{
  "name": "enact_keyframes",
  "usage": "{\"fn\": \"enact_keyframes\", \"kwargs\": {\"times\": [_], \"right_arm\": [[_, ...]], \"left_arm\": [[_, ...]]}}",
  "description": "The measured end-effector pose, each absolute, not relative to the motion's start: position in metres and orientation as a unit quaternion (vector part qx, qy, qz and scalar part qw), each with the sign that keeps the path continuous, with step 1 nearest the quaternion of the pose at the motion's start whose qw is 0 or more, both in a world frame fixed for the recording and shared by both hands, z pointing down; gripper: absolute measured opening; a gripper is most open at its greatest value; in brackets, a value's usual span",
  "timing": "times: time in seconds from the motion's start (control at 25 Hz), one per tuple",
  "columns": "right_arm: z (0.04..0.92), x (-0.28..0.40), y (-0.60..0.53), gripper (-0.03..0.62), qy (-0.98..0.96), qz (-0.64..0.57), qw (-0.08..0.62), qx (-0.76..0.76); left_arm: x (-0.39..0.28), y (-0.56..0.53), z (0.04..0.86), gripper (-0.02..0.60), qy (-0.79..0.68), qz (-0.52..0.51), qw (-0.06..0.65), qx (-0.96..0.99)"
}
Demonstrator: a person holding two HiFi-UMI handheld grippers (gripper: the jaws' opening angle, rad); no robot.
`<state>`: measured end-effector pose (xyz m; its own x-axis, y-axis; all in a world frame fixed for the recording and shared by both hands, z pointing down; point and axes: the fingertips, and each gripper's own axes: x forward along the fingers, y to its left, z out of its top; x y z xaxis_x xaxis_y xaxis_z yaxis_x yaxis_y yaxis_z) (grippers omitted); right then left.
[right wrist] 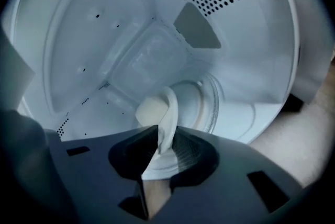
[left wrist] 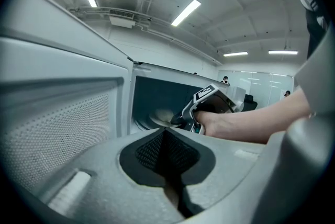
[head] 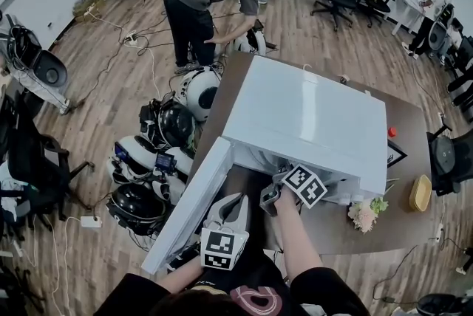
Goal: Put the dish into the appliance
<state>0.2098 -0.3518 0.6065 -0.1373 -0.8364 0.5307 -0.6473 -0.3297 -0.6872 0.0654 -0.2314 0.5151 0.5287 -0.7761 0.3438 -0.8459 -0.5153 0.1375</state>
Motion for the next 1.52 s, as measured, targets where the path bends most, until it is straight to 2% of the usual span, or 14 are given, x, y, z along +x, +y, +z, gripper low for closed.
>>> {"fn": "enact_keyframes", "kwargs": {"times": [0.12,0.24,0.36,0.6,0.68,0.8,1.0,1.36,1.52], "right_arm": [[0.603,0.207,-0.355,0.102,0.595,-0.476,0.074,-0.643],[0.601,0.201,-0.357,0.191,0.627,-0.451,0.039,-0.634],[0.603,0.195,-0.356,0.239,0.654,-0.421,-0.014,-0.629],[0.605,0.185,-0.35,0.268,0.684,-0.357,-0.126,-0.623],[0.606,0.186,-0.347,0.301,0.687,-0.35,-0.142,-0.621],[0.606,0.187,-0.344,0.308,0.683,-0.356,-0.141,-0.622],[0.6,0.186,-0.344,0.337,0.674,-0.387,-0.088,-0.623],[0.597,0.185,-0.333,0.395,0.69,-0.361,-0.121,-0.615],[0.59,0.184,-0.32,0.411,0.7,-0.353,-0.11,-0.611]], "left_arm": [[0.066,-0.231,0.515,0.009,-0.469,0.119,0.146,0.863],[0.068,-0.23,0.517,0.009,-0.467,0.12,0.149,0.864],[0.068,-0.23,0.517,0.008,-0.466,0.12,0.146,0.864],[0.067,-0.228,0.518,0.009,-0.463,0.128,0.147,0.865],[0.067,-0.227,0.52,0.009,-0.464,0.129,0.149,0.863],[0.066,-0.228,0.521,0.009,-0.464,0.127,0.152,0.864],[0.066,-0.226,0.52,0.009,-0.461,0.126,0.155,0.865],[0.067,-0.223,0.518,0.009,-0.457,0.122,0.155,0.867],[0.066,-0.22,0.519,0.009,-0.453,0.119,0.159,0.869]]}}
